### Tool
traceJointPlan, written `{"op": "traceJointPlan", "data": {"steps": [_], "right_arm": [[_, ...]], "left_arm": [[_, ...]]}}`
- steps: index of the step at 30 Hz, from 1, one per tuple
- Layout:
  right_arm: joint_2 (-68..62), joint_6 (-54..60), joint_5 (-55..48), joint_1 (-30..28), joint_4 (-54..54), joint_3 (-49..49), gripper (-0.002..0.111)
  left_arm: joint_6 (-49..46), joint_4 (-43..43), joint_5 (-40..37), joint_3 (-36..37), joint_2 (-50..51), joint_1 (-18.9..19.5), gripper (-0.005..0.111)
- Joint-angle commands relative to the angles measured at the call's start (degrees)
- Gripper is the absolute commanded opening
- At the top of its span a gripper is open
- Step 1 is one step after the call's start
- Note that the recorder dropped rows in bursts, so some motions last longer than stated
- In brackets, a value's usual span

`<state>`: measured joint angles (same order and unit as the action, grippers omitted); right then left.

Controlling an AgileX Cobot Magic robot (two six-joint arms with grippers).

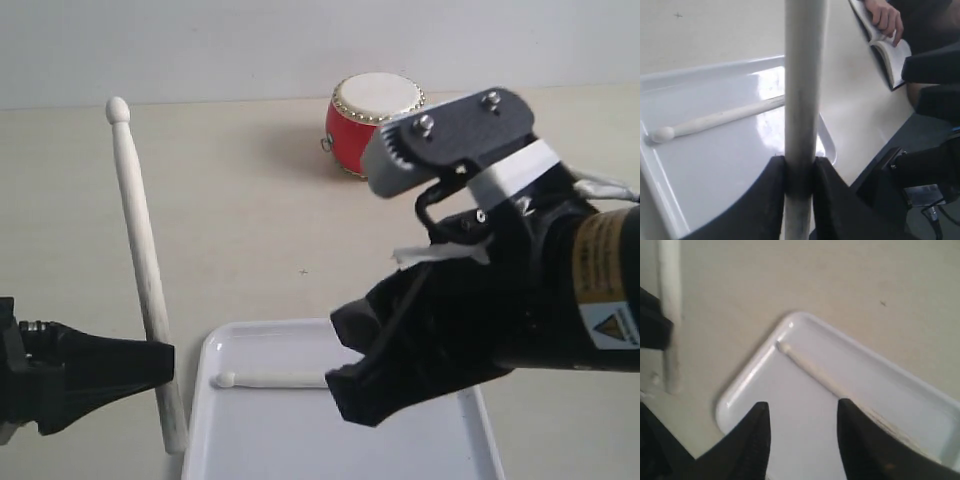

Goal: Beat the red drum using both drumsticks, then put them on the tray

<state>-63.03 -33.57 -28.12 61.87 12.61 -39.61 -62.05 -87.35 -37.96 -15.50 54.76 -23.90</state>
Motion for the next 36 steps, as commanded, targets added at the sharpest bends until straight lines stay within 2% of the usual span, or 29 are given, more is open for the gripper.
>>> {"op": "traceJointPlan", "data": {"steps": [1,4,6,12,26,36], "right_arm": [[1.54,-2.83,11.41,0.15,-2.72,0.43,0.042],[-0.85,-2.5,19.85,0.15,-7.49,0.33,0.044],[-3.2,-1.95,23.54,0.15,-9.22,0.32,0.05],[-6.81,-1.85,27.11,0.15,-9.07,0.32,0.064],[-10.01,0.11,33.61,0.82,-9.07,0.32,0.065],[-16.81,0.91,33.97,2.77,-7.93,-4.67,0.065]], "left_arm": [[-6.44,-9.44,-2.41,-0.28,-0.18,-0.2,0.0],[-11.94,-11.66,-6.49,-0.28,-0.18,-0.2,0.0],[-14.53,-11.95,-8.23,-0.28,-0.18,-0.2,0.0],[-16.69,-11.95,-8.36,-0.28,-0.18,-0.2,0.0],[-18.7,-11.84,-5.18,-0.28,-0.18,-0.2,0.0],[-18.68,-11.84,-5.65,-0.28,-0.18,-0.2,0.0]]}}
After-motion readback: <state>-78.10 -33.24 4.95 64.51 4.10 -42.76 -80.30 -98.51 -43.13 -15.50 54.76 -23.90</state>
